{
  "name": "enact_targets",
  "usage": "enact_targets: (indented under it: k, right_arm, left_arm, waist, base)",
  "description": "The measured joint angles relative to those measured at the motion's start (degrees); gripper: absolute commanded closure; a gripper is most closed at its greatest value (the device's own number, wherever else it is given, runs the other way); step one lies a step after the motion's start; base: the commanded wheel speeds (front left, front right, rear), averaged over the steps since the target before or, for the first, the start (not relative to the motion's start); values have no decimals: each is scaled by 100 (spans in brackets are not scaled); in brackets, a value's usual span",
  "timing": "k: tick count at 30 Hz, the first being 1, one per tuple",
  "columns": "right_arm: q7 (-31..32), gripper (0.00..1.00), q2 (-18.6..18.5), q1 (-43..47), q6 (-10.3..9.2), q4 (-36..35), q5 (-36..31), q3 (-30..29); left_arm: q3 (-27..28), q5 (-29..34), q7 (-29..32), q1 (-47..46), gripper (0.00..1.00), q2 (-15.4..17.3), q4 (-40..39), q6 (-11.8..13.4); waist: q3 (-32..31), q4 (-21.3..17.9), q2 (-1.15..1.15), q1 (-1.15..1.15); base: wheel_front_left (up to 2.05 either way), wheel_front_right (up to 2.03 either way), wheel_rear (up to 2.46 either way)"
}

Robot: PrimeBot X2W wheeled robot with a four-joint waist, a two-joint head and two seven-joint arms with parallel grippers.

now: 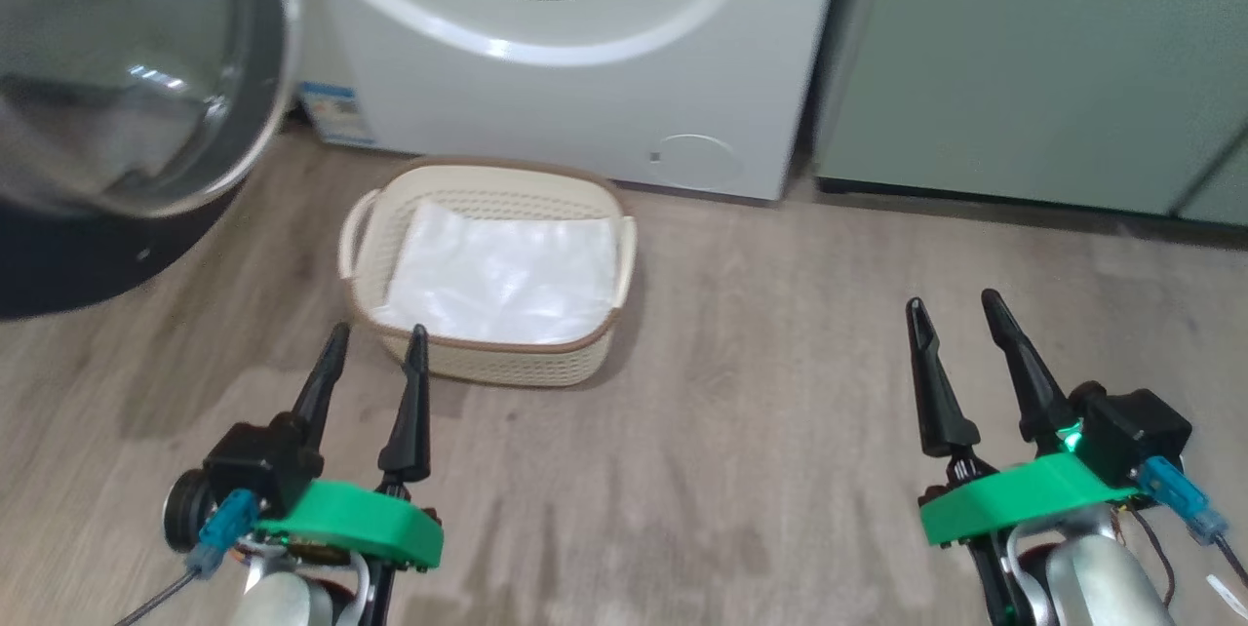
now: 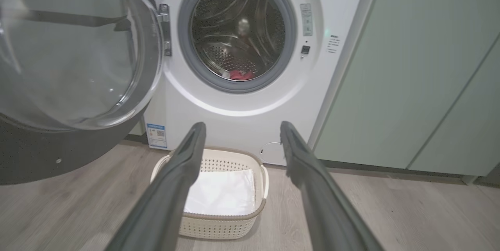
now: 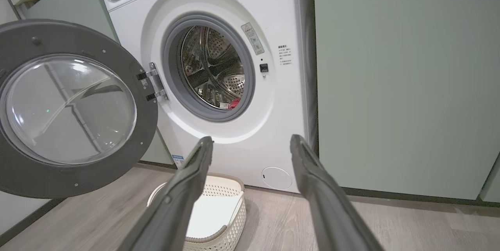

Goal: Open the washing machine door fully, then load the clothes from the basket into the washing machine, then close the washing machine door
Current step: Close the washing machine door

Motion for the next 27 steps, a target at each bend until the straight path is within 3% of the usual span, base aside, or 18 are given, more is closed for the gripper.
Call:
enact_targets:
  k: [18, 22, 27]
  right_arm:
    - [0, 0, -1, 86, 0, 45, 135, 300]
    - [1, 0, 1, 26, 0, 130, 145, 547]
    - [1, 0, 0, -198, 0, 309, 213, 775]
  left_arm:
    - [318, 88, 0, 221, 0, -2, 7, 3]
    - [514, 86, 0, 385, 0, 2, -153, 32]
    - [582, 87, 0, 464, 0, 1, -298, 90]
  waist:
    - [-186, 2234, 0, 0]
    - [-219, 2509, 0, 0]
    - [-220, 2571, 0, 0]
  base:
    - [0, 0, 0]
    - [0, 0, 0]
    - [0, 0, 0]
